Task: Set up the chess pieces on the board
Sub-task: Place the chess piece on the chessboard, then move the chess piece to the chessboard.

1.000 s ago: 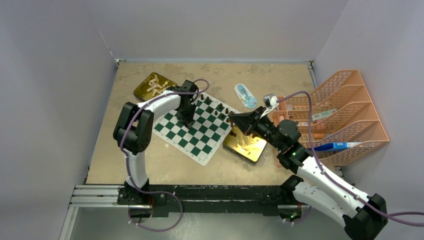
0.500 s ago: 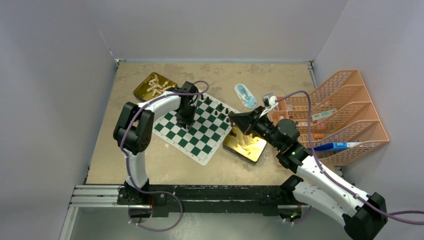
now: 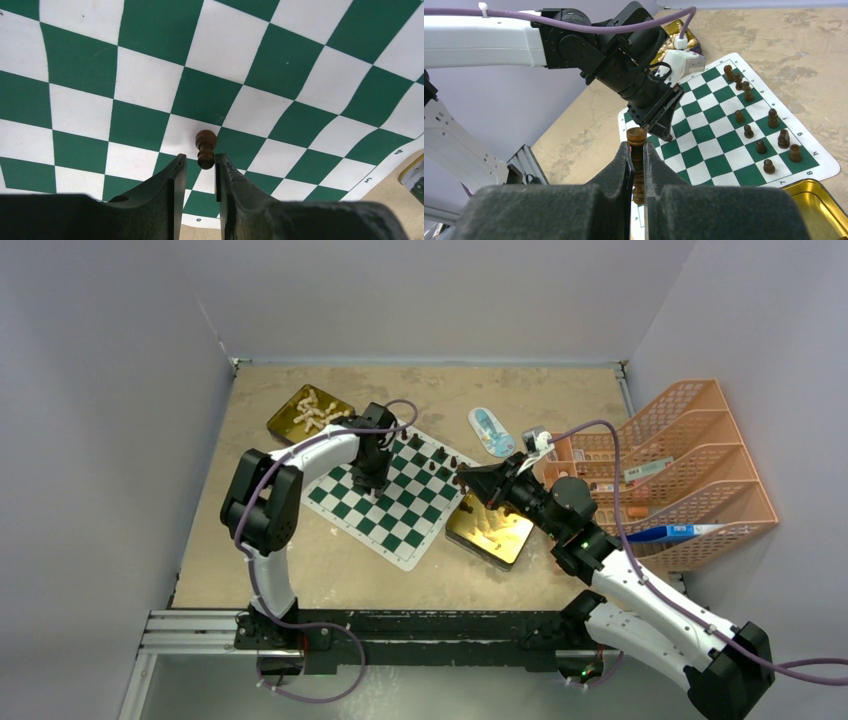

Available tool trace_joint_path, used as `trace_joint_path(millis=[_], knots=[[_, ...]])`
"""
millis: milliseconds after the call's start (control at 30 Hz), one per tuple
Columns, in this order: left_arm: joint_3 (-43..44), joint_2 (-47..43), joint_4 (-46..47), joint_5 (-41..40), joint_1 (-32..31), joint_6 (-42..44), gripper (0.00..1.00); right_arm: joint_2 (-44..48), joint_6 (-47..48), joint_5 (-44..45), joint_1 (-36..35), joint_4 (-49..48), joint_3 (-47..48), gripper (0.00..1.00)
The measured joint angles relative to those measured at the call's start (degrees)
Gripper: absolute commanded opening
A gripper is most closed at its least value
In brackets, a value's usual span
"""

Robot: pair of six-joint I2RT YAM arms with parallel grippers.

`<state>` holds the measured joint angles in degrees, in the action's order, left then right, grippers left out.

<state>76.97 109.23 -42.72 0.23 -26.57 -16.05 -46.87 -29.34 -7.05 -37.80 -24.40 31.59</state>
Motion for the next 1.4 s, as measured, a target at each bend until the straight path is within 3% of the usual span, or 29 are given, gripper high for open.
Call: trace_joint_path(millis=[267,600,867,1200,1400], knots=[[0.0,-1.3,0.9,-0.9,-0.3,-0.6,0.22,0.0,0.0,0.0,0.0,-0.3,0.0,0.00],[0.0,-1.3,1.1,-1.0,-0.5,-0.9,0.09,0.0,-0.2,0.0,0.0,-0.3,0.0,0.00],[0.7,-1.3,0.3,-3.3,-0.5,-0.9,0.08,0.0,-0.2,0.0,0.0,-0.3,0.0,0.00],[11.8,-0.9,0.6,-7.1,0.7,-0.4,0.06,-1.4,-0.2,-0.1,0.0,-1.6,-0.1,0.00],[20.4,4.3,2.4,-7.8,3.8,1.3,0.06,-1.4,-0.1,-0.1,0.0,-1.2,-0.1,0.00]])
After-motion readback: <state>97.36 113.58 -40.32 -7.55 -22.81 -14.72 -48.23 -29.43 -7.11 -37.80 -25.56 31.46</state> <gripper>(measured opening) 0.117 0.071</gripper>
